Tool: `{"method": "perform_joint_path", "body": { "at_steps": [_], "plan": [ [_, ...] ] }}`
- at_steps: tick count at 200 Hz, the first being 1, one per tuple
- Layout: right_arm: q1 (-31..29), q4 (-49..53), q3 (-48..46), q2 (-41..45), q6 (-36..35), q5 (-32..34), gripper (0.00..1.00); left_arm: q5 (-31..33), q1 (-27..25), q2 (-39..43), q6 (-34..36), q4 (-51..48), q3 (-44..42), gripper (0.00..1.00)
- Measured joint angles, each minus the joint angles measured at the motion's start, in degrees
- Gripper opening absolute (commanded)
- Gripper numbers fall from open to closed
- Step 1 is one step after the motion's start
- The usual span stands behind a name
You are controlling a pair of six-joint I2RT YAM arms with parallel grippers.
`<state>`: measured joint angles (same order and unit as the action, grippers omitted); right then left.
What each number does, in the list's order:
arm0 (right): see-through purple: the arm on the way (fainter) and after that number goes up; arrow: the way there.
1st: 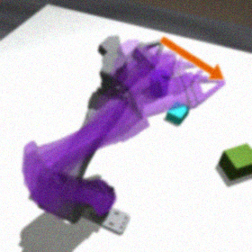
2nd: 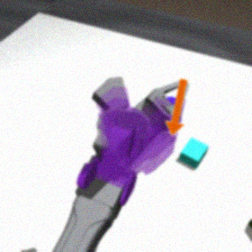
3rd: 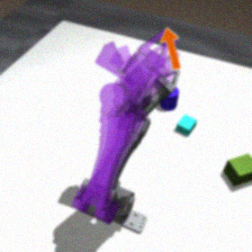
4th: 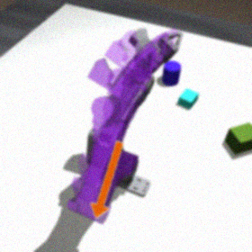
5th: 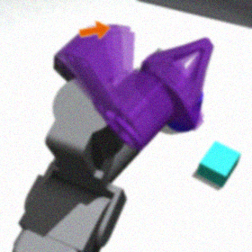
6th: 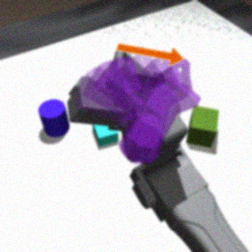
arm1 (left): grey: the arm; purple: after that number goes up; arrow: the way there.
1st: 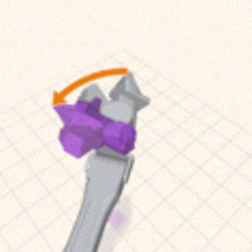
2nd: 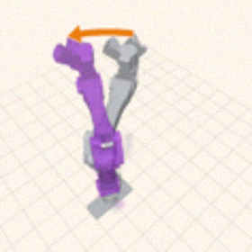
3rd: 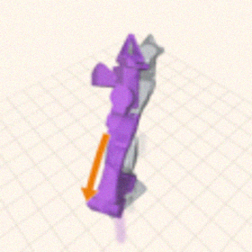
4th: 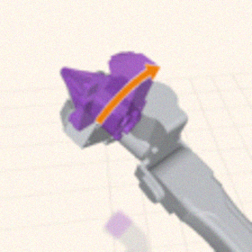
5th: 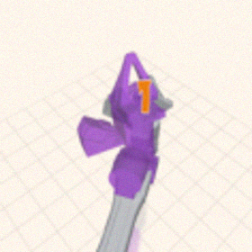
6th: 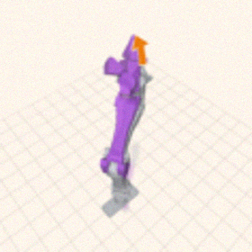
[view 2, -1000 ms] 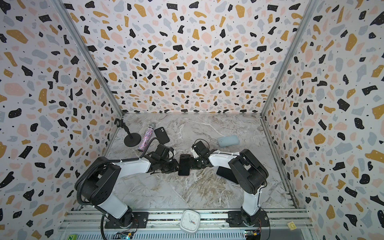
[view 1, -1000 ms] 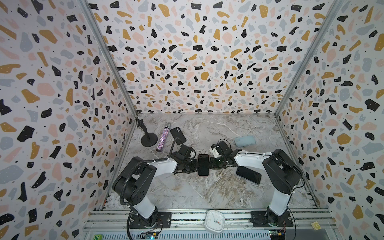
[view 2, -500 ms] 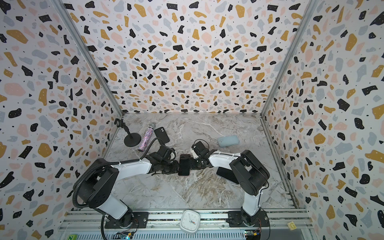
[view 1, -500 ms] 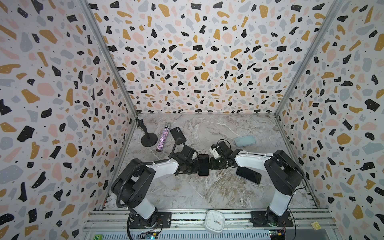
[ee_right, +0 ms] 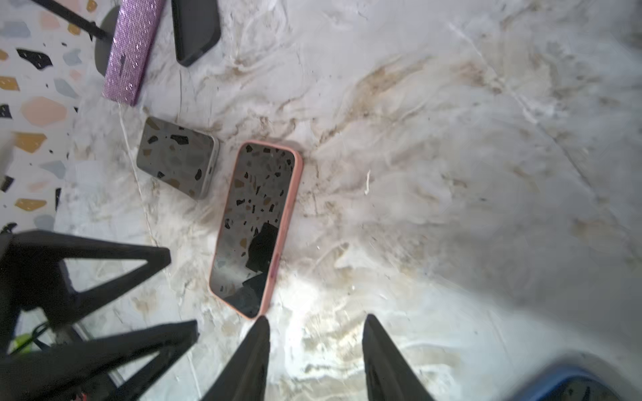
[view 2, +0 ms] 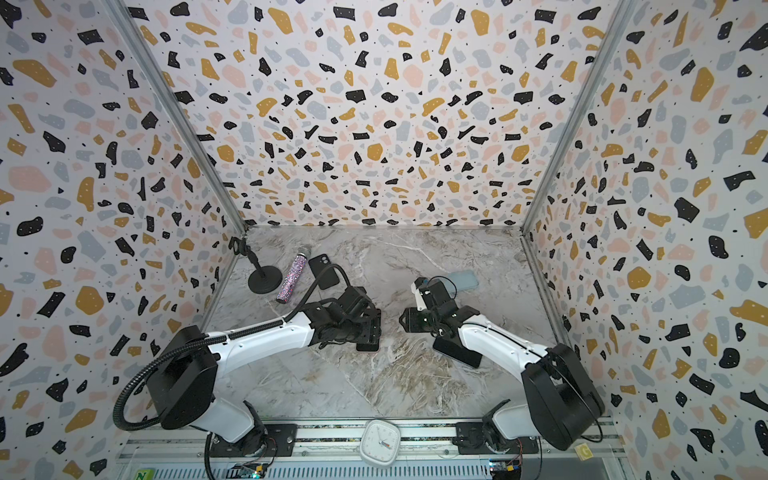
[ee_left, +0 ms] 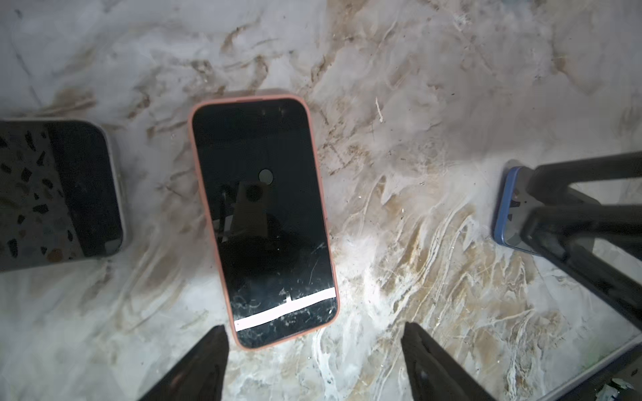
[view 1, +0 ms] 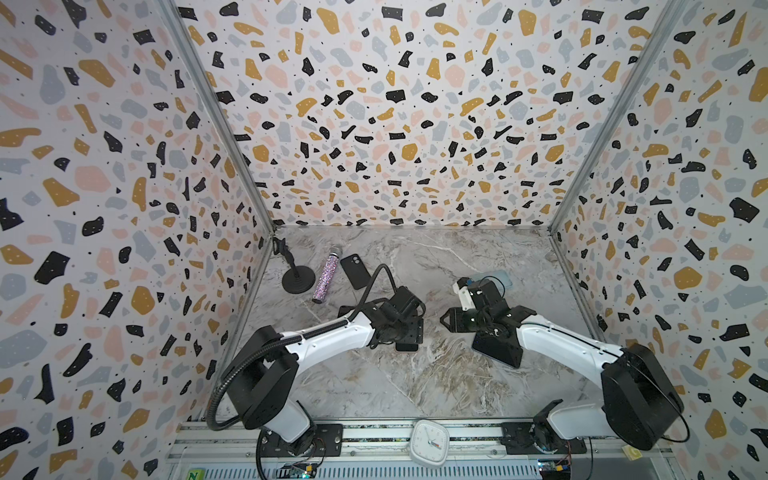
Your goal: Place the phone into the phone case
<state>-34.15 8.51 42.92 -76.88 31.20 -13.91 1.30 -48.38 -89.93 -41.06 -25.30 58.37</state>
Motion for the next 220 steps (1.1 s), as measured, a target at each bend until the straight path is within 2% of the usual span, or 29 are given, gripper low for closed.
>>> {"method": "perform_joint_path", "body": {
  "at_steps": [18, 30, 42, 79, 120, 152, 220],
  "plan": [
    [0.0, 0.0, -2.4, 2.6, -0.8, 0.1, 0.63, 1.7, -1.4, -2.2, -0.8, -2.1, 2.0, 0.87],
    [0.0, -0.1, -3.3, 3.7, -1.0, 0.1, 0.73, 2.8, -2.1, -4.1, -1.5, -3.6, 3.6, 0.92],
    [0.0, -0.1, -4.1, 4.8, -1.5, 0.4, 0.79, 3.3, -2.4, -6.1, -1.7, -4.4, 4.8, 0.95],
    [0.2, -0.3, -5.8, 6.9, -2.1, 0.8, 0.80, 4.7, -2.5, -11.8, -1.8, -7.9, 7.3, 1.00],
    [0.7, -0.4, -6.8, 6.8, -2.4, 0.7, 0.80, 5.0, -2.5, -15.0, -1.8, -8.8, 8.3, 1.00],
    [1.1, -1.1, -6.8, 6.1, -2.8, 0.7, 0.80, 5.1, -2.5, -16.6, -1.8, -9.0, 8.4, 0.95],
    [1.6, -1.6, -6.8, 2.8, -3.5, 0.7, 0.80, 6.0, -2.5, -18.3, -1.6, -10.9, 11.1, 0.70]
  ]
}}
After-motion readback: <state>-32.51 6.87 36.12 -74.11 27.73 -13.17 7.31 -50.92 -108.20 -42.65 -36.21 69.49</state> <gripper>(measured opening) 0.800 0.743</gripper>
